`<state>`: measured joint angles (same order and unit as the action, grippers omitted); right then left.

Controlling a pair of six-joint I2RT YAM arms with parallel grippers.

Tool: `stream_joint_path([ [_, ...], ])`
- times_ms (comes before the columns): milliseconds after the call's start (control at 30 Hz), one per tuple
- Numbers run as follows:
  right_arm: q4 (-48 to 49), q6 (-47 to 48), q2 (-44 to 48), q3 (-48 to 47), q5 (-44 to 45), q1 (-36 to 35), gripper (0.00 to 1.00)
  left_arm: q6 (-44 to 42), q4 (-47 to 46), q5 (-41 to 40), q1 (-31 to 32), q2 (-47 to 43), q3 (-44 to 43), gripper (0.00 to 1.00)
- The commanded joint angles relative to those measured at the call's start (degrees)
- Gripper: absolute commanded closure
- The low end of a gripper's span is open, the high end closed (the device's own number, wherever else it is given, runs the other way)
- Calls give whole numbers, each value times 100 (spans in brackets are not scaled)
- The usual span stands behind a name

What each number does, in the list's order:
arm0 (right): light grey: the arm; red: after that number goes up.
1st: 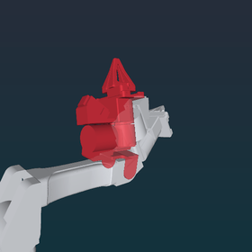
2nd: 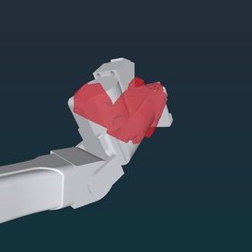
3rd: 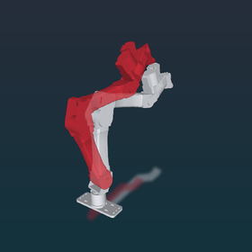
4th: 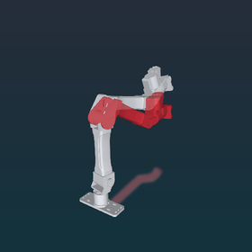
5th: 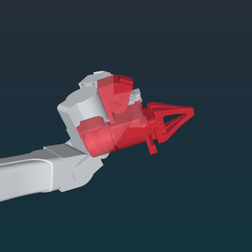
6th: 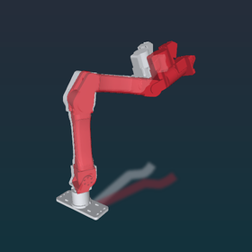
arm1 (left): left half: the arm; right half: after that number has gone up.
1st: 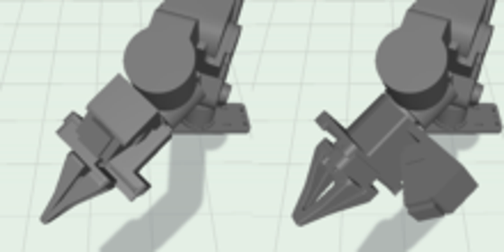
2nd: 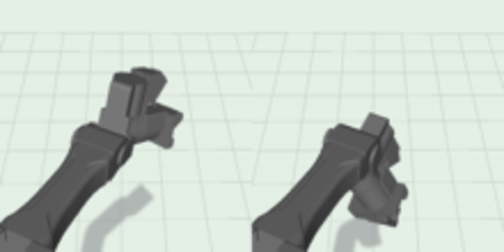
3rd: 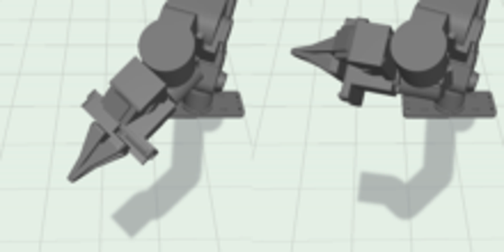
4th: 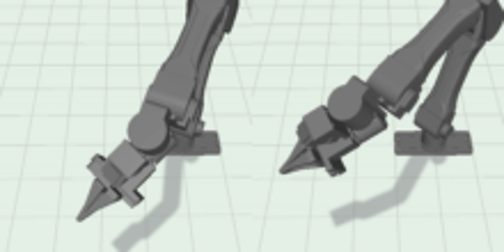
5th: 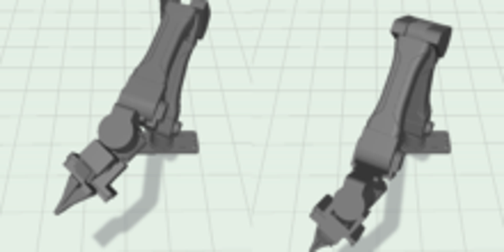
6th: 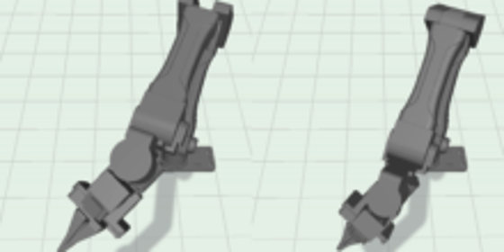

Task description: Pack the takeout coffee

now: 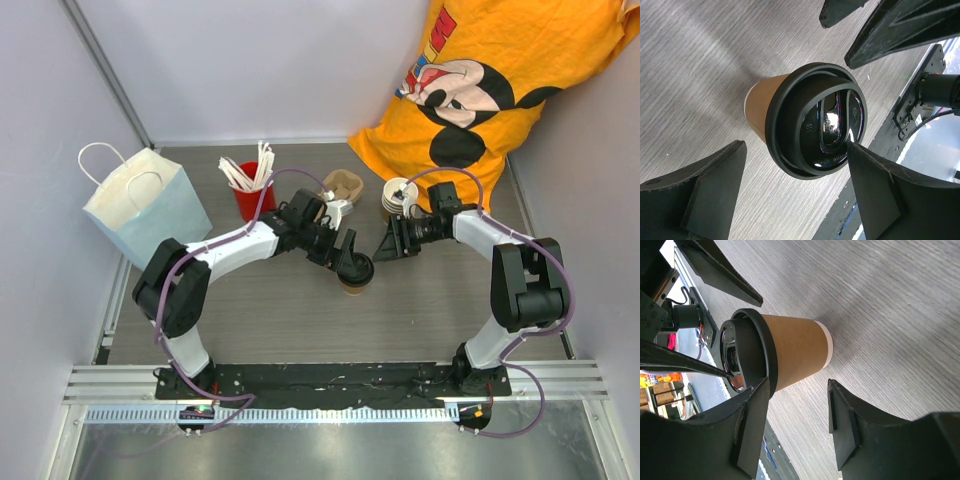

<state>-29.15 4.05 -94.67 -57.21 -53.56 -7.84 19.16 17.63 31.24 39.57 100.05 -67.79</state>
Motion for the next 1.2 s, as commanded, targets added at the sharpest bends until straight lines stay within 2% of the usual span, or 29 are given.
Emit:
stream_joint_path([
  [0, 146, 60, 63, 26, -163, -86, 44, -132, 13, -206, -2, 41, -208, 14],
  [433, 287, -36, 116, 131, -41, -280, 45, -123, 13, -171, -2, 111, -165, 15],
  [700, 322, 34, 2, 289, 223, -412, 53, -193, 74, -198, -2, 164, -77, 15],
  [867, 322, 60, -16, 307, 486, -438, 56, -246, 74, -198, -2, 243, 29, 19],
  [1167, 173, -1, 195, -158, 258, -447, 50, -263, 91, 180, -28, -29, -401, 16],
])
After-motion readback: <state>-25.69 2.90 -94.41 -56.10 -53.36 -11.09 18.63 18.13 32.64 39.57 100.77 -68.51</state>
